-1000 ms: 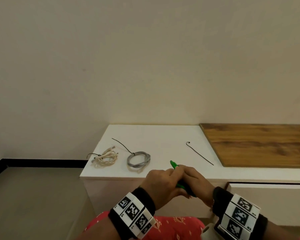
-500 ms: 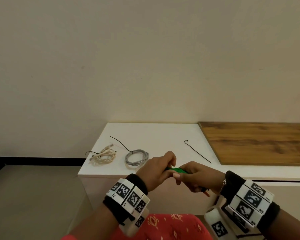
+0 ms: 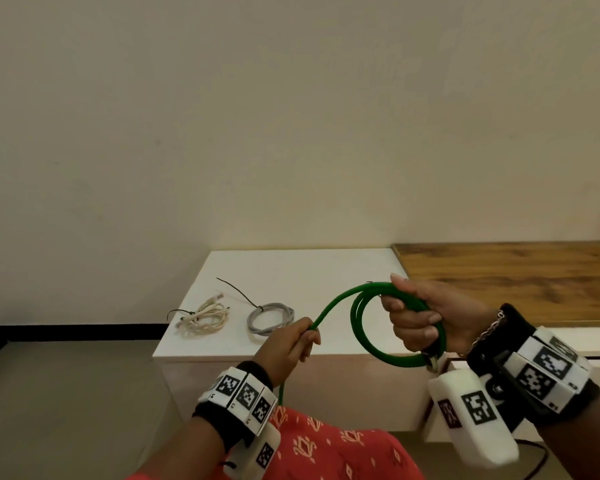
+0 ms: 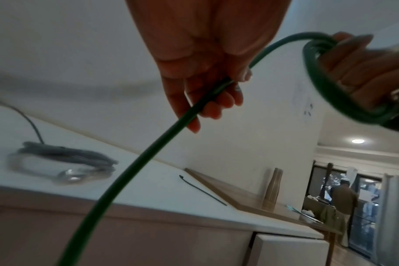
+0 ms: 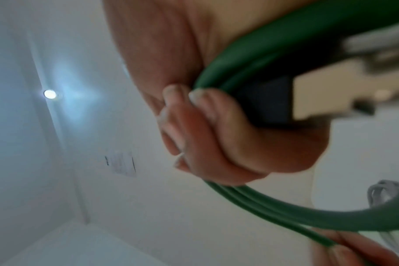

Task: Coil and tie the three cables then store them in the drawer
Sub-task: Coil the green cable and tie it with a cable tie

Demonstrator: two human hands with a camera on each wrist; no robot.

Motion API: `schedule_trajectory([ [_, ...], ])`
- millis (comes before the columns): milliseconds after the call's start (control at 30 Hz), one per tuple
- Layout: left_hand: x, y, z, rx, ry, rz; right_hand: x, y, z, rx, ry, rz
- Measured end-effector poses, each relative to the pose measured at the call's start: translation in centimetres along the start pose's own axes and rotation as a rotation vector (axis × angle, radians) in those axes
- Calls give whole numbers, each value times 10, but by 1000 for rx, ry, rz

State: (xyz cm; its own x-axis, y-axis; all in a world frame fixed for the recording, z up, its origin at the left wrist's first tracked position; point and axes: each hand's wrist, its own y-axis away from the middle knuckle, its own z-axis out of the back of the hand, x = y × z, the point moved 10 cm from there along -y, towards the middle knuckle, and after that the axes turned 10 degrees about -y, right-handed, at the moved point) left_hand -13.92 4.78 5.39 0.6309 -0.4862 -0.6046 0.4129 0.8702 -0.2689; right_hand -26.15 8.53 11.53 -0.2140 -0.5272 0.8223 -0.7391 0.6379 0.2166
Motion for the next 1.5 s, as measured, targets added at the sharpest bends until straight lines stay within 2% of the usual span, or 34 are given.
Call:
schedule_trajectory([
  [133,22,3,-11,35,-97,88,2,-1,2,-3,-67,28],
  [267,46,-2,-11,47,-248,236,-5,-10,12,-92,-13,77],
  [400,64,0,13,-72,-361,369,-12,-15,21,-193,97,99],
  [533,68,5,46,-214,-439,419,-21,-20,21,-208,57,90],
  [667,69,2,90,-434,-428,376,-28,-25,19,-190,-12,82],
  [733,60,-3,107,-482,-431,293,-31,-26,17,-168,-64,77],
  [800,52,-7,107,-425,-489,176,-29,-27,13,-119,-152,95],
  [867,48,-6,82,-236,-569,110,-20,-26,7,-27,-266,121],
  [967,46,5,35,94,-556,180,-10,-25,0,151,-434,150],
  [1067,15,17,-1,248,-712,133,1,-23,3,189,-552,272],
  [1133,-4,25,-21,288,-797,51,8,-22,11,66,-571,383],
  [1200,-26,30,-40,336,-832,-46,14,-14,25,-170,-534,527],
  [1267,-48,32,-53,377,-830,-114,17,-6,32,-314,-446,619],
  [1400,-78,33,-62,378,-689,-130,15,-3,38,-441,-233,657],
  [1500,-81,36,-64,392,-619,-113,14,0,38,-534,38,650],
])
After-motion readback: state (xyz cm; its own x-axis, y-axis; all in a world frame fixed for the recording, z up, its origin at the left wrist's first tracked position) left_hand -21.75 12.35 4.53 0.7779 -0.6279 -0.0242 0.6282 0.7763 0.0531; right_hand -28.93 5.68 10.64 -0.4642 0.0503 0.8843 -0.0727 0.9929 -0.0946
